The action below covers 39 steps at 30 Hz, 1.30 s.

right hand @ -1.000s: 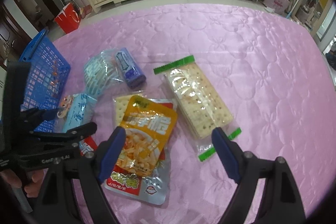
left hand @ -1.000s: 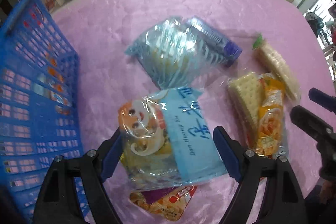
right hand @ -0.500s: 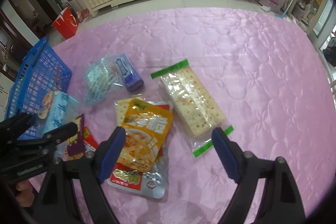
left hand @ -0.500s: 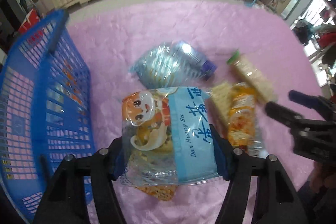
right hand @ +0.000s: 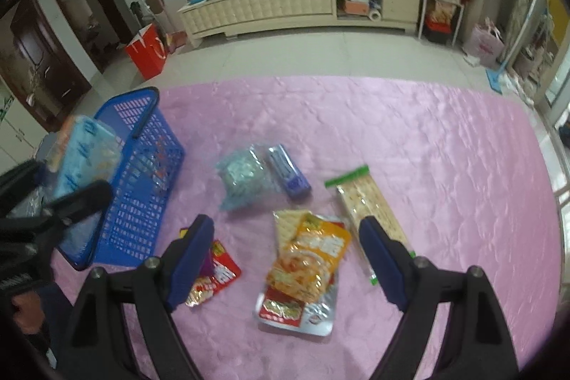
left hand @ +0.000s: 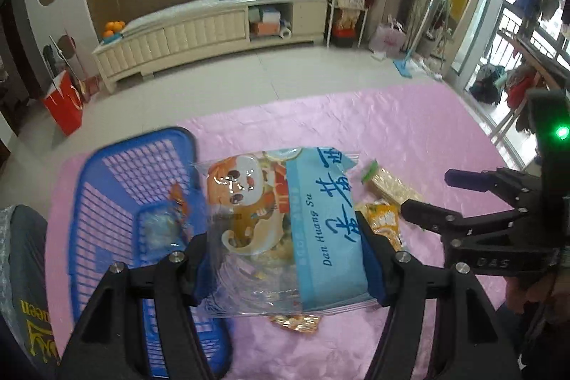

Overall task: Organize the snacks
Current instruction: 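Grasp the blue-and-white pastry bag with the left gripper and lift it, then carry the pastry bag over the basket while the right gripper grasps the clear wafer bag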

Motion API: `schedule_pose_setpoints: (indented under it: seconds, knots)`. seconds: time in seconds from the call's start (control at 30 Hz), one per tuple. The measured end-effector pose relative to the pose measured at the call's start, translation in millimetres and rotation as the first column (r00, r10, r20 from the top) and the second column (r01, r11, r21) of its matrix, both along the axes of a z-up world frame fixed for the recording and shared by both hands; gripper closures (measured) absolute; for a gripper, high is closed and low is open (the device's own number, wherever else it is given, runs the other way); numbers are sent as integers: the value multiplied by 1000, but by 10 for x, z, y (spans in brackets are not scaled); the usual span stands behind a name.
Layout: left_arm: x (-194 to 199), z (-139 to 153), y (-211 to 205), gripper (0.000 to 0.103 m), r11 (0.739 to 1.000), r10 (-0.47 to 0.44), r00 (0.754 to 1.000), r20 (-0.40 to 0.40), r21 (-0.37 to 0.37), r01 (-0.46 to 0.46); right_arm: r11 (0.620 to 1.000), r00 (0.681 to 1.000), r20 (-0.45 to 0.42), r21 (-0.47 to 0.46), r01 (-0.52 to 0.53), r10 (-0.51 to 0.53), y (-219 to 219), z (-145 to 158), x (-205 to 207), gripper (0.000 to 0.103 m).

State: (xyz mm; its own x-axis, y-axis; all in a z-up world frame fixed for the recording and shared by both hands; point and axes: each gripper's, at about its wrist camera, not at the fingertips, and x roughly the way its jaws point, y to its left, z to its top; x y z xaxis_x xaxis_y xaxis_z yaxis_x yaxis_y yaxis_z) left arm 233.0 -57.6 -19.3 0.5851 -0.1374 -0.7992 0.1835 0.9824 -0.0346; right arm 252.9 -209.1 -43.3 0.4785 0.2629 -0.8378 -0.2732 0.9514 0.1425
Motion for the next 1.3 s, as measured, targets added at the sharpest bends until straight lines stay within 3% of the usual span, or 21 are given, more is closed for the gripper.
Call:
schedule_pose_setpoints:
  seconds: [0.27,0.57,0.67,0.77,1.0,1.17,1.3]
  knots:
    - [-39,54,645,39,992,124,992,13,33,-124,998,998,-23,-30,-60,60,395,-275,319,16]
    - [279,-359,1214,39,972,233,969,-88,44,-230,982,985,-70,-90,-166,160,943,-755,628,16]
    - [382,-513,1292,39,970,240,963,-120,58,-235,975,983,-68,-130,-179,171,1053,-909,742,16]
    - [455,-655,1330,39,969,245,957,-155,57,-239,972,978,-106,-137,-191,178,1099,-1068,851,26]
    - [562,-767,1334,39,975,223,958,-177,55,-217,960,972,-142,-182,-211,187,1172,-1320,990,32]
    - [609,-790,1345,39,974,227,955,-190,52,-221,952,969,-125,-196,-235,214,1204,-1337,976,42]
    - [596,-803,1342,39,976,217,957,-192,57,-210,957,970,-92,-166,-238,226,1154,-1205,846,43]
